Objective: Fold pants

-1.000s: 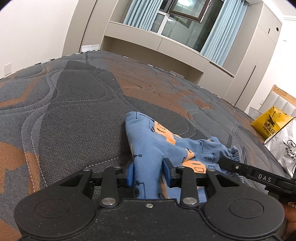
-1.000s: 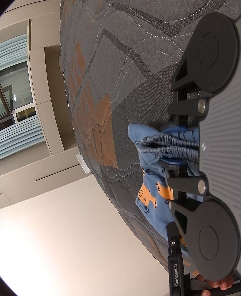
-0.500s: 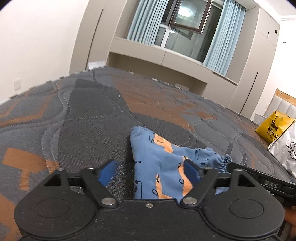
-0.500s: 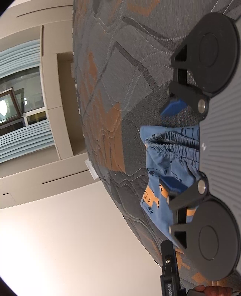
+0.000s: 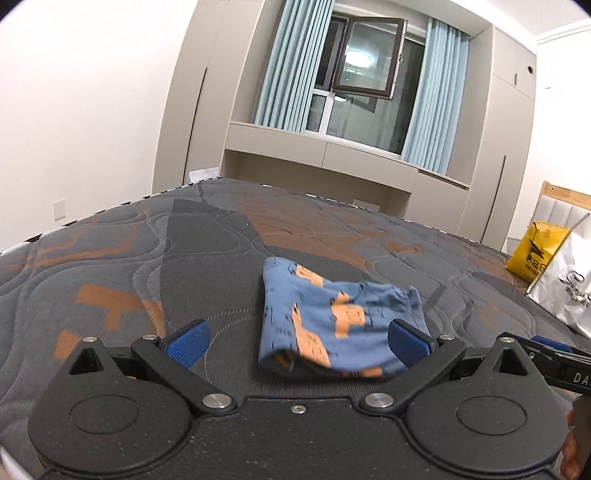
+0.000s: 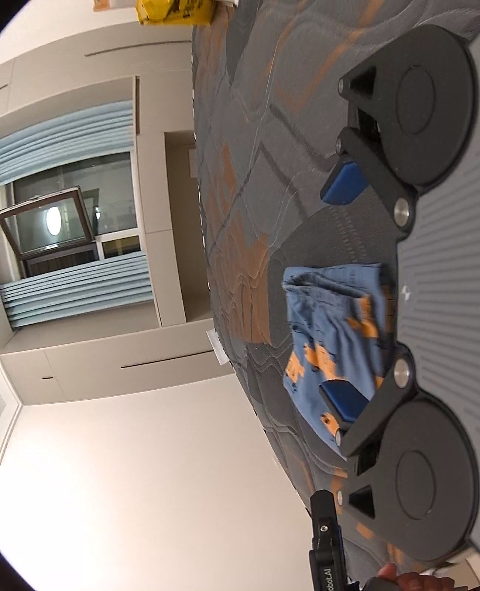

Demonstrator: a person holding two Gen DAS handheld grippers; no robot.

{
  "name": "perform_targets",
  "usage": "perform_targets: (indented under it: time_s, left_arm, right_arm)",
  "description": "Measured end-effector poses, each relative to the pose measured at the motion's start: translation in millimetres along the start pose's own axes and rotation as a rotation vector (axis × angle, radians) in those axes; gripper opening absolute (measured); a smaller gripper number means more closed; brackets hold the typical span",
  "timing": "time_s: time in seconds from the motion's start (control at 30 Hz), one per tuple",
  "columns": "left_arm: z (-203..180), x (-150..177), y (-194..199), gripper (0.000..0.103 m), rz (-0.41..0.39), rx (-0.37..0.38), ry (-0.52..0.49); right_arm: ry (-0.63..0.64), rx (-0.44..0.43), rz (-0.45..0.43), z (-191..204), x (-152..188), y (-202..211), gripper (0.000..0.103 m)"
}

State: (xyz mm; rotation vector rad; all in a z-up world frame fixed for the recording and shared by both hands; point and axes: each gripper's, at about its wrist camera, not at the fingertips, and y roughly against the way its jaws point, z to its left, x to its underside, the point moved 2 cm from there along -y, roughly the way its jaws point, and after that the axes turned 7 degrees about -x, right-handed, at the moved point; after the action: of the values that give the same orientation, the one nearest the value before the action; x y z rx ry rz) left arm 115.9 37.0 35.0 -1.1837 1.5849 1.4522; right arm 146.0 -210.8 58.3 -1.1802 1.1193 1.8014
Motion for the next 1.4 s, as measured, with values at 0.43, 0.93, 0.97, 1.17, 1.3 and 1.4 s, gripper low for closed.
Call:
perform_targets:
  time_s: [0.43, 0.93, 0.97, 1.17, 1.3, 1.4]
  left_arm:
    - [3, 52, 65, 0.102, 0.034, 0.027, -0.098]
    - [5, 74, 86, 0.102, -0.012, -0.036, -0.126]
    - [5, 74, 86, 0.102, -0.010, -0.036, -0.124]
    - [6, 75, 85, 0.102, -0.003, -0.040, -0.123]
    - [6, 75, 83, 0.102, 0.000, -0.040, -0.125]
    - [5, 74, 82, 0.102, 0.002, -0.037, -0.129]
  right_arm:
    - [0.025, 0.090, 0.007, 39, 57, 86, 0.103]
    - [0.079, 0.115, 0.005, 51, 78, 111, 0.103]
    - [0.080, 0.113, 0.006, 51, 79, 111, 0.103]
    - [0.082, 0.110, 0.011, 51, 80, 110, 0.103]
    - [0.078, 0.112, 0.015, 50, 80, 109, 0.103]
    - [0.076, 0.115, 0.017, 49, 81, 108, 0.103]
